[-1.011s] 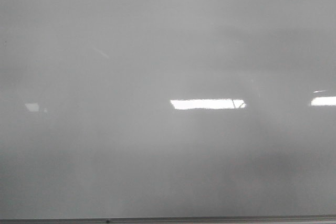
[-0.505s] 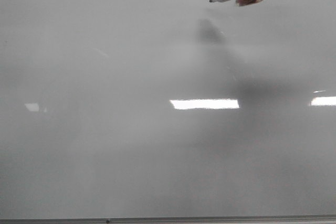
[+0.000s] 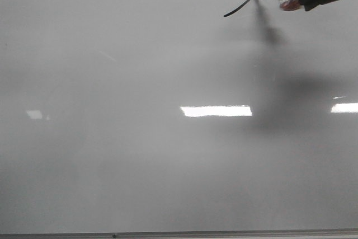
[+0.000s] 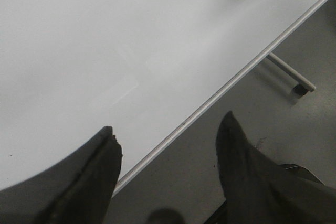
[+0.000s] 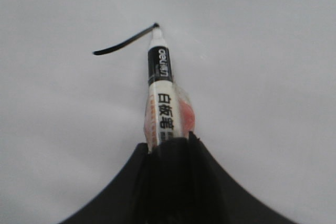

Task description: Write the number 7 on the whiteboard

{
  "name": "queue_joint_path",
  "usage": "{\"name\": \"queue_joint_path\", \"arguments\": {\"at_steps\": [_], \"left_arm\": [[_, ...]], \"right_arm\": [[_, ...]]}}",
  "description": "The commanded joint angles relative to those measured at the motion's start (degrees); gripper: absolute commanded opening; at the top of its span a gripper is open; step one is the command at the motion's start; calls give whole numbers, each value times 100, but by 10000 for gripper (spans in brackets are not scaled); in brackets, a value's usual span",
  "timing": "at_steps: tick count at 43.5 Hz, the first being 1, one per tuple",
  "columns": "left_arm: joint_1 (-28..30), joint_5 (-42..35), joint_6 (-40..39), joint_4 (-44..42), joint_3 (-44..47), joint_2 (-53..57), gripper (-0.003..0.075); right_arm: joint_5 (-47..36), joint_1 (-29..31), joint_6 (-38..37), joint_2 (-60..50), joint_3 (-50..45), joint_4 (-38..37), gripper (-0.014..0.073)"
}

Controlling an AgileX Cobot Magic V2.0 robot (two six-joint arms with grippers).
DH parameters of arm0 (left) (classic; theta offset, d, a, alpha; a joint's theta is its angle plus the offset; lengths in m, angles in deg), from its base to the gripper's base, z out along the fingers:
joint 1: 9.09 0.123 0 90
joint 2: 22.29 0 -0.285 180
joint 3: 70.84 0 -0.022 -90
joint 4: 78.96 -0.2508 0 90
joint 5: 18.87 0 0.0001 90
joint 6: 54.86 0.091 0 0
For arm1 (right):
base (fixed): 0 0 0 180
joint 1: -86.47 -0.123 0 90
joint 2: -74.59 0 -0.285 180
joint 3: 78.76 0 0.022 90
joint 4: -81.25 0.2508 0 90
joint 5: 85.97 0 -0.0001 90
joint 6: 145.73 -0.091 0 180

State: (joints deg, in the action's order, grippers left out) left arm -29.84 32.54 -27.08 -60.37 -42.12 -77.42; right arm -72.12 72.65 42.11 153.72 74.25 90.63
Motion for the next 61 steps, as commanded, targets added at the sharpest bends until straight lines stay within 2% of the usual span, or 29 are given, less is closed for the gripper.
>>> {"name": "queue_joint_path", "arguments": {"at_steps": [1, 9, 16, 23, 28, 36, 41, 44, 53, 61], "left_arm": [[12, -358, -51, 172, -137, 24, 399], [12, -358, -51, 172, -137, 24, 399], [12, -371, -51, 172, -137, 24, 399], [12, -521, -51, 172, -137, 24, 399], [12, -545, -51, 172, -137, 24, 399], [12, -621, -51, 172, -137, 24, 399], [-45, -621, 74, 172, -137, 24, 400], [-149, -621, 373, 255, -137, 24, 413], [-758, -579, 1068, 819, -367, -415, 550], [-1723, -475, 1539, 822, -810, -1200, 551]], "right_arm": [[-321, 106, -10, -101, 195, -102, -18], [-134, 95, -10, -101, 195, -103, -18], [920, 68, 96, 77, 184, -103, -18], [2006, -239, 467, 713, 184, -103, -18], [2121, -401, 608, 845, 184, -103, -18], [2158, -461, 691, 338, 360, -96, -18], [2876, -687, 908, -263, 386, -51, -18], [3304, -870, 1219, -542, 386, 44, -18], [4247, -1380, 2808, -1127, 386, 790, -18], [4697, -1462, 3823, -1248, 386, 1786, -18]]}}
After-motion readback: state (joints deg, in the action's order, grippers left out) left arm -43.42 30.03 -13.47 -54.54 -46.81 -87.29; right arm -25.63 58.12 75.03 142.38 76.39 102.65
